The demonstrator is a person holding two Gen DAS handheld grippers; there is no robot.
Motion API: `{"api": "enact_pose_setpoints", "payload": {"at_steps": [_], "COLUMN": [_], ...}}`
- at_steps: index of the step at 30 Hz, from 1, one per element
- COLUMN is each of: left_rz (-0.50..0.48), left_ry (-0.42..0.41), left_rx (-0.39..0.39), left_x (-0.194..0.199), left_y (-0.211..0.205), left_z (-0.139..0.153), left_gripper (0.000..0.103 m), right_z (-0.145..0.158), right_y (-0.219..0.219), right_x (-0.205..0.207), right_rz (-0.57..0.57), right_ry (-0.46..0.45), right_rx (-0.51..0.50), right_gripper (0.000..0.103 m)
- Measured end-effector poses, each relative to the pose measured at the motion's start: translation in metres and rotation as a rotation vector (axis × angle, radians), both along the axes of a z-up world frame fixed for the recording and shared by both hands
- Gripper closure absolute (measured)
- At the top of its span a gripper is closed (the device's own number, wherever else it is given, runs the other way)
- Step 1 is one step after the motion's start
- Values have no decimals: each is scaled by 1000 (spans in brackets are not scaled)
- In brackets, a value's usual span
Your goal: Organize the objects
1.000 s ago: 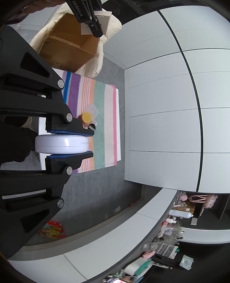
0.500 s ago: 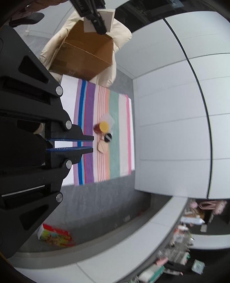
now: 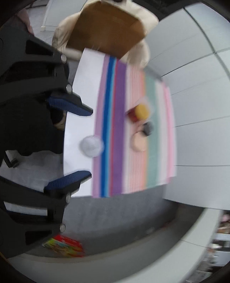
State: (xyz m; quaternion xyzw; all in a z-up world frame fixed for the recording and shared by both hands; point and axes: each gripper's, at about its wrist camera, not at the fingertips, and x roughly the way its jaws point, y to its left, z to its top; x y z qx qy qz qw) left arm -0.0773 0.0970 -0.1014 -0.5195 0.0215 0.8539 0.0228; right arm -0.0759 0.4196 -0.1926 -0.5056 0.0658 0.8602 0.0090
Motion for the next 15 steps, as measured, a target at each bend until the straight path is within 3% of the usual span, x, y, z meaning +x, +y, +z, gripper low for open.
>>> {"api": "enact_pose_setpoints", "payload": {"at_steps": [2,5,11,15], "left_rz": [2,-1,0,9], "left_ry": [-5,3,-41,-61], "left_rx": [0,-13,-24,-36], "left_x": [-3,-10,-29,-39], "left_y": [-1,-2,-5,-9], "left_z": [-6,-14,-41,-55], "left_gripper": [58,58,58,58], "right_z": [-41,-72,-106,-129], "right_y": [15,29,11,1], "right_x": [-12,-27,-62,-78], "right_rz": [-38,-73,8,61], "right_ry": [-67,-53,-55,-124], "right_rx": [-84,-185,-110,-96], "right_gripper": [35,35,30,31]}}
